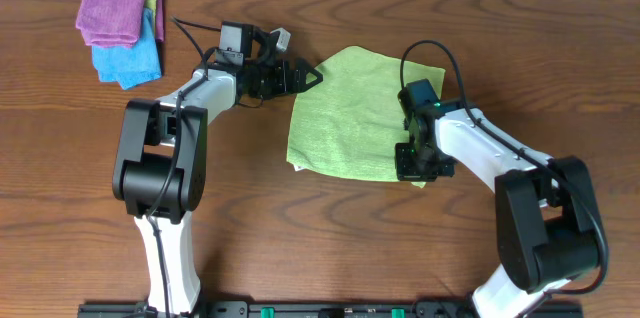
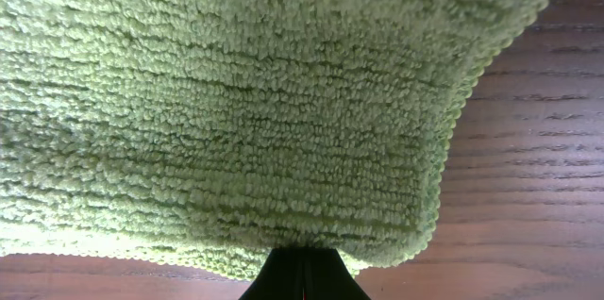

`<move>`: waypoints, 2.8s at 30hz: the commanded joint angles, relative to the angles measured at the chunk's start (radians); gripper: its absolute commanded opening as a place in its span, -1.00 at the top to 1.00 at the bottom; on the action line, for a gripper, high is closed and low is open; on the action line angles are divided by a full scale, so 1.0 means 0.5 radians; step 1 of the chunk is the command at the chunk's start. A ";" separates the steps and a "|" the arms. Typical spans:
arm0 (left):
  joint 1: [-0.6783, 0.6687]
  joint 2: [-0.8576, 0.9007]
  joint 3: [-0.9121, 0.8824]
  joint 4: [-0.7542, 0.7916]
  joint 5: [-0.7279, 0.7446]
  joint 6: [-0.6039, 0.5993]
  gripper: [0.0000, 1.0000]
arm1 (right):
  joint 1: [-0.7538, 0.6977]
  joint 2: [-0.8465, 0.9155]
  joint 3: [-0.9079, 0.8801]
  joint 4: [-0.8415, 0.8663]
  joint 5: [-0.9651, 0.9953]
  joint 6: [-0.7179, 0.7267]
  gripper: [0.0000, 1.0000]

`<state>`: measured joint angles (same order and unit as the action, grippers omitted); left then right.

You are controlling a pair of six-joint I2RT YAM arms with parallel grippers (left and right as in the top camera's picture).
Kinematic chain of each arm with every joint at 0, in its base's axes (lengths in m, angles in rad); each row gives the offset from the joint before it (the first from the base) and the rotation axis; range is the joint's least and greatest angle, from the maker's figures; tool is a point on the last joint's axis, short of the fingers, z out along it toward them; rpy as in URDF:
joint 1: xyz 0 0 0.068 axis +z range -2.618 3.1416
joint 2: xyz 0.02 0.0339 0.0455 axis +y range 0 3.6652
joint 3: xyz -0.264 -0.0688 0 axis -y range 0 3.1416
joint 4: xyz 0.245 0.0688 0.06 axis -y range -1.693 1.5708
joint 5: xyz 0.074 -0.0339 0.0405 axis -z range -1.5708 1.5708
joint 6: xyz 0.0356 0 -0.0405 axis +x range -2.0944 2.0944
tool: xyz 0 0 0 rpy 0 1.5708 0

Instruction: Fold the cloth

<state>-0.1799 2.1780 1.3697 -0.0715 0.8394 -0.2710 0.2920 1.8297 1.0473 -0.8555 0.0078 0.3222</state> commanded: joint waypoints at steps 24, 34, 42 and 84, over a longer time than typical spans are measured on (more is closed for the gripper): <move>-0.010 0.384 0.014 0.677 0.470 -0.661 -0.91 | -0.027 0.055 -0.033 0.075 -0.041 0.027 0.97; -0.010 0.406 0.014 0.498 0.716 -0.794 -0.91 | -0.027 0.055 -0.032 0.084 -0.040 0.026 0.97; 0.040 0.406 0.014 0.330 0.508 -0.668 -0.91 | -0.027 0.055 -0.032 0.089 -0.040 -0.012 0.97; -0.016 0.706 0.545 1.111 0.200 -1.128 -0.91 | -0.018 0.055 -0.032 -0.072 -0.028 -0.100 0.97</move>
<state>-0.2058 2.4863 1.6264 0.4839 0.9688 -0.8417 0.2878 1.8297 1.0489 -0.8902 -0.0189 0.2806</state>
